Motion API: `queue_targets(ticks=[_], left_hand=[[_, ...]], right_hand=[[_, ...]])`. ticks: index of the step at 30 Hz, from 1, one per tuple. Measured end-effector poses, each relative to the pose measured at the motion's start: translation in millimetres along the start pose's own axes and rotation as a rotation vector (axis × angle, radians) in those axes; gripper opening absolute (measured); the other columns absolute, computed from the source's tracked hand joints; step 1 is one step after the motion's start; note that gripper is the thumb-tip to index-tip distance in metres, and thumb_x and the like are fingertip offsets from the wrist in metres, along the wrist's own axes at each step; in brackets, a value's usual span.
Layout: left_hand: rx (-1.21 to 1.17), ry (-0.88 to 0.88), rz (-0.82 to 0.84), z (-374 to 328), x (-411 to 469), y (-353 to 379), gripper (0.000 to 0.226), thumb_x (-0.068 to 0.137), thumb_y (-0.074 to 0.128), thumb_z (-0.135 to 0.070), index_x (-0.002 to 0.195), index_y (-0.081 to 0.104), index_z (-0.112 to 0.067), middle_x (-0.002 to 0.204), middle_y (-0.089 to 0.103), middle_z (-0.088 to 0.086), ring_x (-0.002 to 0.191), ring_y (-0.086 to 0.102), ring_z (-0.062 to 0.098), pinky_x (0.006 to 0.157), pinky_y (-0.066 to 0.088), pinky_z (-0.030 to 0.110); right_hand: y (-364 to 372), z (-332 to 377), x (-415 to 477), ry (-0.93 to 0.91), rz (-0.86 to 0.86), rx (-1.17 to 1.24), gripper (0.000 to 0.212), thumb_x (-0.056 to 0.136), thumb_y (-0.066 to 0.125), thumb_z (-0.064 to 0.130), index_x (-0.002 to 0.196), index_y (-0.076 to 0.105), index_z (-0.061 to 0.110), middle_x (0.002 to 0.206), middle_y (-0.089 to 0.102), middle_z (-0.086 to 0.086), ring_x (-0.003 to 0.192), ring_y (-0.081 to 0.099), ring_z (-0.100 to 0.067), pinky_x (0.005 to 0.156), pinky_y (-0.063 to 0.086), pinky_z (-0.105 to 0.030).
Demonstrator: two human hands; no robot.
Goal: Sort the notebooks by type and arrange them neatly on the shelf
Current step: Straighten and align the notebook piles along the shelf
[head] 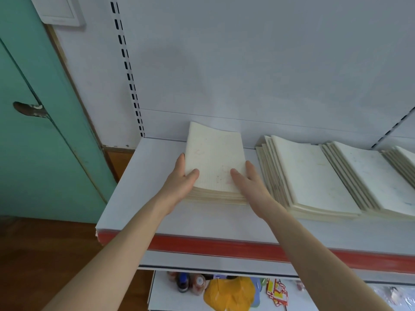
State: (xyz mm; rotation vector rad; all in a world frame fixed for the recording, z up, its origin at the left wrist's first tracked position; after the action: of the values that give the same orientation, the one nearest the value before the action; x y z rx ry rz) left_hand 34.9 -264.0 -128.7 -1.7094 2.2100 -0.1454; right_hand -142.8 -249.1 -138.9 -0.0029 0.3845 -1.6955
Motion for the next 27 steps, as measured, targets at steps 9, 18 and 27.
queue_targets(ticks=[9, 18, 27], left_hand=[[0.517, 0.231, 0.075, 8.7, -40.1, -6.7, 0.097, 0.081, 0.070, -0.021, 0.140, -0.005, -0.042, 0.141, 0.038, -0.005, 0.116, 0.040, 0.004, 0.096, 0.029, 0.014], [0.607, 0.260, 0.014, 11.2, -32.0, -7.3, 0.085, 0.092, 0.054, -0.014, 0.139, -0.013, -0.037, 0.137, 0.047, 0.005, 0.117, 0.050, 0.013, 0.097, 0.035, 0.017], [0.577, 0.267, -0.036, 16.2, -28.4, -6.9, 0.082, 0.093, 0.052, -0.011, 0.147, -0.009, -0.027, 0.134, 0.048, 0.009, 0.116, 0.050, 0.017, 0.097, 0.038, 0.023]], right_hand=[[-19.3, -2.2, -38.3, -0.137, 0.254, -0.627, 0.093, 0.083, 0.069, 0.022, 0.149, 0.003, 0.022, 0.143, 0.032, 0.004, 0.119, 0.045, -0.013, 0.093, 0.033, -0.016], [-13.7, -1.1, -31.7, -0.346, 0.227, -0.888, 0.079, 0.093, 0.053, 0.019, 0.148, -0.002, 0.014, 0.151, 0.022, -0.005, 0.131, 0.036, -0.022, 0.105, 0.030, -0.026], [-12.5, -3.2, -32.5, -0.341, 0.168, -0.752, 0.080, 0.092, 0.055, 0.012, 0.148, -0.001, 0.016, 0.148, 0.026, -0.003, 0.126, 0.036, -0.011, 0.095, 0.021, -0.007]])
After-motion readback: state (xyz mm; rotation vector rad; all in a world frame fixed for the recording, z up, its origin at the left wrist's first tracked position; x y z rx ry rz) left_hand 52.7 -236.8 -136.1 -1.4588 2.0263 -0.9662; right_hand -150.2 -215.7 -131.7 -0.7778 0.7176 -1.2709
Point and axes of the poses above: each hand's wrist, its own x-axis towards the middle knuckle, its own y-axis out of the palm, z = x × y, the point moved 5 cm from there along x, towards the middle knuckle
